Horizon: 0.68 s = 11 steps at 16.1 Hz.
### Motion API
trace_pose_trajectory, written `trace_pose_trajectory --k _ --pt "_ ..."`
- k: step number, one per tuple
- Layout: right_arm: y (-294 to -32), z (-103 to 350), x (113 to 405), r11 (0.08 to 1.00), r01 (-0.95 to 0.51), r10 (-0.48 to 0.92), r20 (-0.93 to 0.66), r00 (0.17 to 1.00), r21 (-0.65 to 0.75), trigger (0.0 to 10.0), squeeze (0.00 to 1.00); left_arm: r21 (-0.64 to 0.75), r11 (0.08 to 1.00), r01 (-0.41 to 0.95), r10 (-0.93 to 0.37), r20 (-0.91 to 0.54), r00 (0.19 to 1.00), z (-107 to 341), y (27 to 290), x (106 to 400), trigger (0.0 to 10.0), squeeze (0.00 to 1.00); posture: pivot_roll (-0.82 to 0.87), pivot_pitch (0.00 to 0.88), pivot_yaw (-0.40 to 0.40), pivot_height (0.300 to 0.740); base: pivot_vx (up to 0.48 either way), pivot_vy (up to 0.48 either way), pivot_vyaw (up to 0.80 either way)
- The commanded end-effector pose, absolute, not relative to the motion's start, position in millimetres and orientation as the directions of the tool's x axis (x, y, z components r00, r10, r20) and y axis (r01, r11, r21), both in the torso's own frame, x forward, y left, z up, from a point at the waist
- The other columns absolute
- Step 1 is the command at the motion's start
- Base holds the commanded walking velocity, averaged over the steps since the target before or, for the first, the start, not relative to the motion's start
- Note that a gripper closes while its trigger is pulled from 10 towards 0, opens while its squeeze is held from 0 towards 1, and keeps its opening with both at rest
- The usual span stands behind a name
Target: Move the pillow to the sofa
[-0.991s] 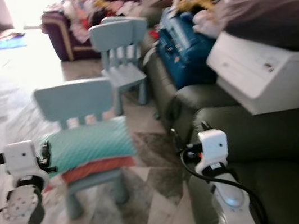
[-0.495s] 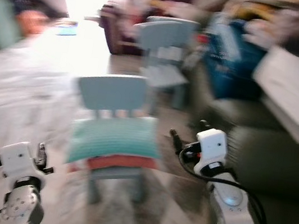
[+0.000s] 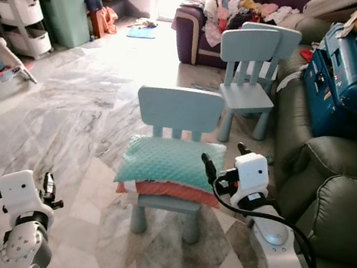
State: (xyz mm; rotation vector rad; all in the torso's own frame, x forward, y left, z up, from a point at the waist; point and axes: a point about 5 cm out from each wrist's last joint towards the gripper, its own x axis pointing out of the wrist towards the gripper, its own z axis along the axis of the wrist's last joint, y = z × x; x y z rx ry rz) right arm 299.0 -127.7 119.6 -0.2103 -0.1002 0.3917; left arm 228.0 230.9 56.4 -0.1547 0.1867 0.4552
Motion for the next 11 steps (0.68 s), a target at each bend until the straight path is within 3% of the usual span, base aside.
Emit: trace_pose_trajectory --k 1,6,9,11 --pt "-128.4 121.6 301.0 0.907 -0.358 0.379 0.063 0.923 -0.22 10.0 0.0 -0.101 0.892 -0.441 0.413 -0.212 0.885 58.4 233.5 231.2 10.0 0.0 -0.18 0.013 0.091 0.74 0.0 0.0 0.0" --pt "-128.1 122.0 301.6 0.904 -0.361 0.384 0.064 0.921 -0.23 10.0 0.0 -0.107 0.897 -0.429 0.401 -0.207 0.892 58.9 232.1 231.8 10.0 0.0 -0.19 0.011 0.089 0.74 0.0 0.0 0.0" --pt "-127.9 122.0 302.5 0.902 -0.362 0.386 0.064 0.92 -0.235 10.0 0.0 -0.108 0.9 -0.422 0.394 -0.213 0.894 57.5 229.9 232.0 10.0 0.0 -0.18 0.005 0.09 0.74 0.0 0.0 0.7" --pt "-127.9 122.0 302.8 0.904 -0.36 0.383 0.065 0.921 -0.23 10.0 0.0 -0.114 0.907 -0.405 0.378 -0.204 0.903 58.6 230.0 232.2 10.0 0.0 -0.18 0.004 0.09 0.74 0.0 0.0 0.0"
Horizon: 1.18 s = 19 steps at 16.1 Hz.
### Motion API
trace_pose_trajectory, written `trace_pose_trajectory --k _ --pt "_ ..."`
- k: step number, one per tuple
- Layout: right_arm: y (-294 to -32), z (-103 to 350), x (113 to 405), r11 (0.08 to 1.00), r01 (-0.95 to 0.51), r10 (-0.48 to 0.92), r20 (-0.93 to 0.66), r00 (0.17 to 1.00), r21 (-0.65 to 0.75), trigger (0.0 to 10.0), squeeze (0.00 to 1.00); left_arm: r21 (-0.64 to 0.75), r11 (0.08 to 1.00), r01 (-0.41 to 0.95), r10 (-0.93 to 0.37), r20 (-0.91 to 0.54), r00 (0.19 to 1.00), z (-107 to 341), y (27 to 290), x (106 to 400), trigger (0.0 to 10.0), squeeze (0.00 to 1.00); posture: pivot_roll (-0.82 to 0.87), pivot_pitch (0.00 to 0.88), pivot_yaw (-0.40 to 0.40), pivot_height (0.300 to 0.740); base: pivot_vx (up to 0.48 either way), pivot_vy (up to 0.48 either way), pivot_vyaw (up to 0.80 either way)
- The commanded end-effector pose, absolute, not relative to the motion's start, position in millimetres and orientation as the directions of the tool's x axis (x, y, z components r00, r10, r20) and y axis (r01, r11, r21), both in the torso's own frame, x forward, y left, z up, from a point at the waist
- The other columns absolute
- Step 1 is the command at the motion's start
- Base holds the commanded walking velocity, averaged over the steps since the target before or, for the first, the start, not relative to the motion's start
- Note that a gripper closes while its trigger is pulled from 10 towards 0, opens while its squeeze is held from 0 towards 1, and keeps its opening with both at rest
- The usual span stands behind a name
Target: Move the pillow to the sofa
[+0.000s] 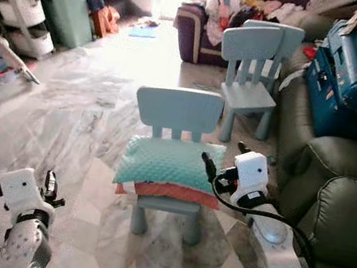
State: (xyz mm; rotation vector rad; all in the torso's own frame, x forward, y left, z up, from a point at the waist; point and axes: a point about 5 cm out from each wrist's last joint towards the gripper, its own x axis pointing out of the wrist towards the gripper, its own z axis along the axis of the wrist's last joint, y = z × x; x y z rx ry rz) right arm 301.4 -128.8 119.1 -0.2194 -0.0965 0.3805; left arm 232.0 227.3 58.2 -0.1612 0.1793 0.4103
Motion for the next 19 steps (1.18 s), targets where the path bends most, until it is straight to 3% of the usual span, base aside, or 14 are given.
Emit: trace_pose_trajectory --k 1,8,10,11,12,14,19 --pt "-129.1 121.6 302.7 0.907 -0.355 0.378 0.064 0.924 -0.226 10.0 0.0 -0.077 0.913 -0.402 0.38 -0.201 0.903 58.9 232.9 230.3 10.0 0.0 -0.18 0.005 0.087 0.74 0.0 0.0 0.0" --pt "-177.7 85.0 282.5 0.981 -0.176 0.167 -0.109 0.98 -0.085 10.0 0.0 -0.057 0.9 -0.432 0.409 -0.231 0.883 53.2 238.8 219.9 10.0 0.0 -0.18 0.02 0.091 0.74 0.107 0.0 0.0" --pt "-180.3 85.0 277.2 0.981 -0.175 0.165 -0.109 0.98 -0.088 10.0 0.0 -0.068 0.908 -0.414 0.384 -0.261 0.886 48.8 236.8 215.7 10.0 0.0 -0.18 0.02 0.091 0.74 0.0 0.0 0.0" --pt "-182.2 86.6 269.7 0.977 -0.186 0.175 -0.109 0.978 -0.104 10.0 0.0 -0.158 0.948 -0.276 0.212 -0.332 0.919 38.0 220.1 206.6 10.0 0.0 -0.19 0.026 0.092 0.74 0.0 0.0 0.0" --pt "-182.4 87.6 269.3 0.975 -0.193 0.181 -0.11 0.977 -0.111 10.0 0.0 -0.175 0.96 -0.216 0.147 -0.339 0.929 36.8 213.2 203.8 10.0 0.0 -0.19 0.034 0.09 0.74 0.0 0.0 0.0" --pt "-183.8 90.5 268.1 0.969 -0.211 0.198 -0.111 0.974 -0.125 10.0 0.0 -0.156 0.987 0.042 -0.095 -0.353 0.931 35.8 188.7 186.6 10.0 0.0 -0.18 0.041 0.081 0.74 0.0 0.0 0.0" --pt "-181.6 91.7 271.6 0.963 -0.234 0.222 -0.103 0.97 -0.133 10.0 0.0 -0.085 0.992 0.098 -0.119 -0.29 0.95 48.3 188.9 197.7 10.0 0.0 -0.19 0.042 0.075 0.74 0.0 0.0 0.0"
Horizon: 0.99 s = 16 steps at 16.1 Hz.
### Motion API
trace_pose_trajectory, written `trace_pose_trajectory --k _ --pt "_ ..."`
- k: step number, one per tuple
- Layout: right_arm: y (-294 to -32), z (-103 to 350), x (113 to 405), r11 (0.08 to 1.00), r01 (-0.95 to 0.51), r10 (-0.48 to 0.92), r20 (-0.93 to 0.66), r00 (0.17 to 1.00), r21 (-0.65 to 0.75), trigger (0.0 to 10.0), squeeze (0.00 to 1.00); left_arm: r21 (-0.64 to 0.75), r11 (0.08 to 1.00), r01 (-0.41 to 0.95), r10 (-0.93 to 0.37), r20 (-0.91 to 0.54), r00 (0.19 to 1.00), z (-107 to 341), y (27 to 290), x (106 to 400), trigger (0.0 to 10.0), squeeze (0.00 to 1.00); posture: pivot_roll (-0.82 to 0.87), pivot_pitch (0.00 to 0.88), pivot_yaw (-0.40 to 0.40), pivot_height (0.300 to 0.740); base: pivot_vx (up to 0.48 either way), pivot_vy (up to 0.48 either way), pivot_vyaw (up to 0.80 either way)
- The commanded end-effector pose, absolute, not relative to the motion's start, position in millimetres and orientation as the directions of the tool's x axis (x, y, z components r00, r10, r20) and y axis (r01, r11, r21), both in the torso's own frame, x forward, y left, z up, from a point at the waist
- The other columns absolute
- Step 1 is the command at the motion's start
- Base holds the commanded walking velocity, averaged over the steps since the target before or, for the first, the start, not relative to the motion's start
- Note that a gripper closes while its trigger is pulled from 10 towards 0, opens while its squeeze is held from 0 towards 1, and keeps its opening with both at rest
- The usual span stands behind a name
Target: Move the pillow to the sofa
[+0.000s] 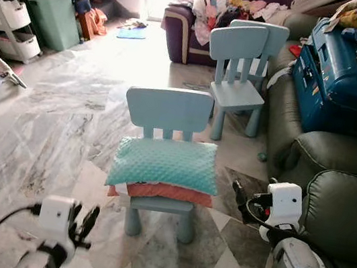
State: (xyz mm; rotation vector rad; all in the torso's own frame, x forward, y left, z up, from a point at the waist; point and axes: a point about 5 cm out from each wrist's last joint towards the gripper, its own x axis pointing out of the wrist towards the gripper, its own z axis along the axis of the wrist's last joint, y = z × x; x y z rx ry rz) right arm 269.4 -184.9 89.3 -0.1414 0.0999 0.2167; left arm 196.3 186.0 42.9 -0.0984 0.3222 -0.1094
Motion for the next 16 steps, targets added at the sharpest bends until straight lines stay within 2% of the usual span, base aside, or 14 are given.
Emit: trace_pose_trajectory --k 1,5,13,16 --pt "-181.3 91.0 272.2 0.961 -0.239 0.226 -0.103 0.969 -0.136 10.0 0.0 -0.059 0.994 0.096 -0.108 -0.277 0.955 50.3 187.5 198.2 10.0 0.0 -0.19 0.043 0.074 0.74 0.0 0.0 0.0" --pt "-181.7 85.4 274.9 0.959 -0.25 0.235 -0.112 0.965 -0.137 10.0 0.0 -0.071 0.997 -0.007 -0.011 -0.242 0.97 53.3 194.0 196.9 10.0 0.0 -0.18 0.044 0.067 0.74 0.0 0.0 0.0" --pt "-172.8 93.8 280.5 0.953 -0.267 0.258 -0.08 0.963 -0.143 10.0 0.0 -0.115 0.993 -0.033 0.01 -0.192 0.981 60.9 197.1 204.8 10.0 0.0 -0.18 0.039 0.063 0.74 0.0 0.0 0.0" --pt "-165.8 98.9 280.3 0.946 -0.285 0.279 -0.062 0.958 -0.151 10.0 0.0 -0.13 0.991 -0.033 0.007 -0.193 0.981 61.3 197.7 204.4 10.0 0.0 -0.18 0.034 0.062 0.74 0.286 0.179 0.0"
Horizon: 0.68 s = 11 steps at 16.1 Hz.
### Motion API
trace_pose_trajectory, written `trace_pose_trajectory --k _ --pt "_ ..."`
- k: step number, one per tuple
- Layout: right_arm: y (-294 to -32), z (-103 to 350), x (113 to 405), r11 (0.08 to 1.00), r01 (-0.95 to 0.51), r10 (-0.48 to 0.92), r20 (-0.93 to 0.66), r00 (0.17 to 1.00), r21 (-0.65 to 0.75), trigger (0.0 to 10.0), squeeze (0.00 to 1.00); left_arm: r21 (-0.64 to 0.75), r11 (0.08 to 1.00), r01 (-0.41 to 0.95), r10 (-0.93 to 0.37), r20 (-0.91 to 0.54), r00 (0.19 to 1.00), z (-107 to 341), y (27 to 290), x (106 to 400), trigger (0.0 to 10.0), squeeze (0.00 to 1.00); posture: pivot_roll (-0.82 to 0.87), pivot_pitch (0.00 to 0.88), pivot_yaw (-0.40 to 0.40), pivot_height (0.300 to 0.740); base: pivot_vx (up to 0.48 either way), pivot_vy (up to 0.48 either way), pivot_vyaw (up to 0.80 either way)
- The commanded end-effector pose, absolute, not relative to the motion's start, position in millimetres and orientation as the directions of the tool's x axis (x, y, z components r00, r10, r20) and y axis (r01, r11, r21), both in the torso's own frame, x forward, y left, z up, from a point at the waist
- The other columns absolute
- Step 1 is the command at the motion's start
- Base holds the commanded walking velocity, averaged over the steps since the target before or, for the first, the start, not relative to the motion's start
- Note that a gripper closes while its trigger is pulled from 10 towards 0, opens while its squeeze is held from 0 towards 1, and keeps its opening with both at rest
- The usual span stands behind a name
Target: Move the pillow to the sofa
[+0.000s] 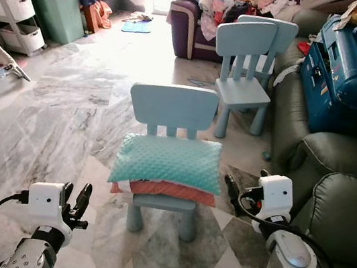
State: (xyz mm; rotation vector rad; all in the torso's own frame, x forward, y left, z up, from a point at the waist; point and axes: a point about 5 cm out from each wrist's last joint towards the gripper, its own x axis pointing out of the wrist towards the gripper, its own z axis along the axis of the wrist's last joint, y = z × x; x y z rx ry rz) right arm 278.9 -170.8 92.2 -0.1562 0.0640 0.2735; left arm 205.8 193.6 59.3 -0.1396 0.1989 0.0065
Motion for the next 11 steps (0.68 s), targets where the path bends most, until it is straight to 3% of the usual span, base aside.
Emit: trace_pose_trajectory --k 1,11 --pt "-165.4 99.4 280.3 0.946 -0.286 0.28 -0.061 0.958 -0.152 10.0 0.0 -0.129 0.991 -0.033 0.007 -0.194 0.981 61.1 197.7 204.2 10.0 0.0 -0.18 0.033 0.064 0.74 0.304 0.27 0.0" --pt "-162.5 105.9 279.6 0.945 -0.289 0.284 -0.052 0.957 -0.155 10.0 0.0 -0.126 0.991 -0.033 0.005 -0.209 0.978 58.1 197.6 203.2 10.0 0.0 -0.18 0.032 0.063 0.74 0.299 0.27 0.0"
